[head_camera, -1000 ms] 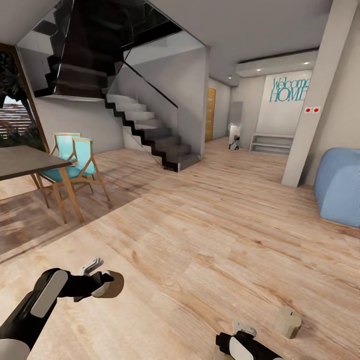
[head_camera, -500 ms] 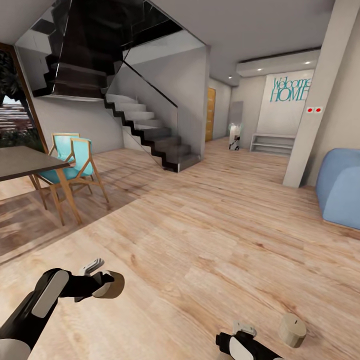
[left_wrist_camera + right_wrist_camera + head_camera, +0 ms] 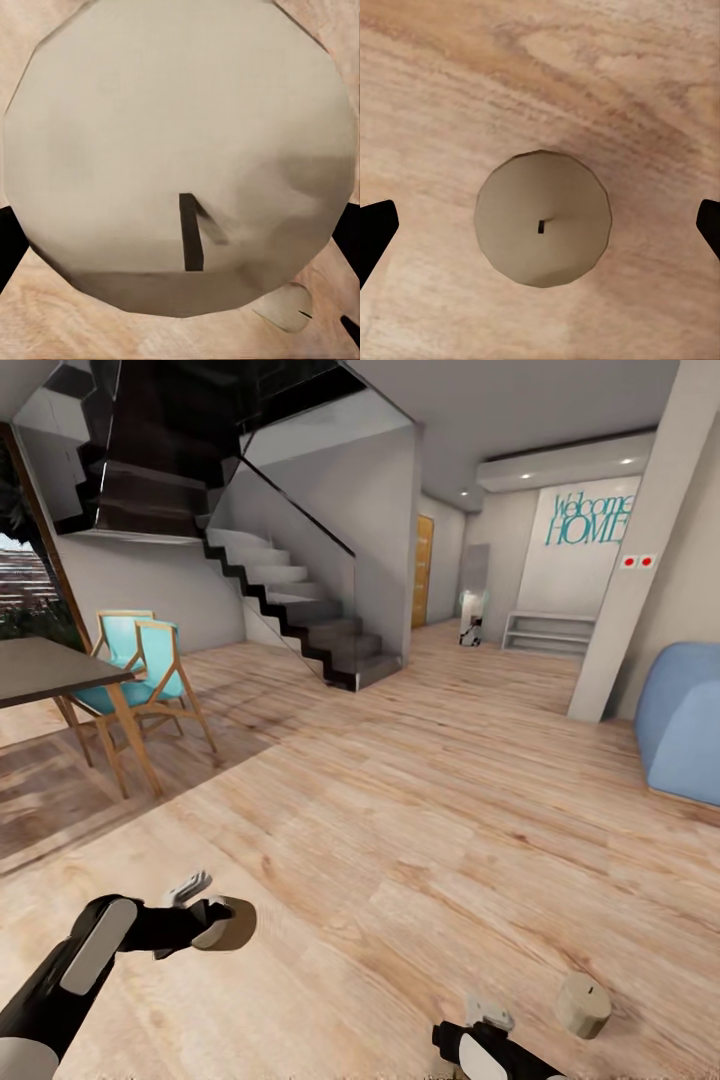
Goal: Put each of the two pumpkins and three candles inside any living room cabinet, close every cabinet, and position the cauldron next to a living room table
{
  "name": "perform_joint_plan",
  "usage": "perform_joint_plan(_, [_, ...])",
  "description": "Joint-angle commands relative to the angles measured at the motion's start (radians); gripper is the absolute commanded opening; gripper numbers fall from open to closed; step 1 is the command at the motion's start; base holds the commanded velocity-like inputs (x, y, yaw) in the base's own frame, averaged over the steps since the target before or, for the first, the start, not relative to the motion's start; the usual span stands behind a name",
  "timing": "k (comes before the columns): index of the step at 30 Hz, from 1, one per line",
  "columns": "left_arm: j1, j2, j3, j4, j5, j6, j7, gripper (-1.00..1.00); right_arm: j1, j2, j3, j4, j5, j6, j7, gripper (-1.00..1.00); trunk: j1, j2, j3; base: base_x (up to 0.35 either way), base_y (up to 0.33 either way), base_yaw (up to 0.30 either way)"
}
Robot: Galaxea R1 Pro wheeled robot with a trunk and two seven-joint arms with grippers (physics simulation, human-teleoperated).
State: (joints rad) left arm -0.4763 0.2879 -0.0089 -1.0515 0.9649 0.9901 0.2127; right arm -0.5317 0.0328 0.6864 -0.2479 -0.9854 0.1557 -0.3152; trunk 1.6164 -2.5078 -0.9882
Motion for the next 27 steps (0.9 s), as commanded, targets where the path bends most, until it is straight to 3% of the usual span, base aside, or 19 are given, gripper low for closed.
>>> perform_joint_plan(1, [0.0,0.008,-0.001,-0.002,0.039,0.002,-0.019,-1.0,-0.001,-0.001,0.007,-0.002,-0.004,0.004,-0.007,1.0,0.0,-0.001,-0.005,0.0,0.0,0.0])
perform_joint_plan(4, [0.004,0.059,-0.008,-0.034,0.11,0.002,-0.137,-1.0,-0.001,-0.001,0.007,-0.002,-0.004,0.003,-0.008,1.0,0.002,-0.001,-0.017,0.0,0.0,0.0])
perform_joint_plan(7, [0.008,0.093,-0.008,-0.05,0.127,0.002,-0.25,-1.0,-0.001,-0.003,0.007,-0.002,-0.004,0.001,-0.008,1.0,0.003,-0.002,-0.028,0.0,0.0,0.0])
perform_joint_plan(10, [0.022,0.105,-0.005,-0.053,0.13,0.002,-0.338,-1.0,-0.001,-0.004,0.007,-0.002,-0.004,0.0,-0.008,1.0,0.004,-0.003,-0.04,0.0,0.0,0.0])
perform_joint_plan(14, [0.038,0.125,-0.004,-0.056,0.134,0.002,-0.361,-1.0,-0.001,-0.004,0.006,0.0,0.003,-0.023,0.01,1.0,0.004,-0.003,-0.04,0.0,0.0,0.0])
perform_joint_plan(27, [0.038,0.123,-0.008,-0.055,0.144,0.002,-0.385,-1.0,-0.001,-0.004,0.005,0.017,0.002,-0.059,0.036,1.0,0.004,-0.003,-0.04,0.064,0.0,0.0])
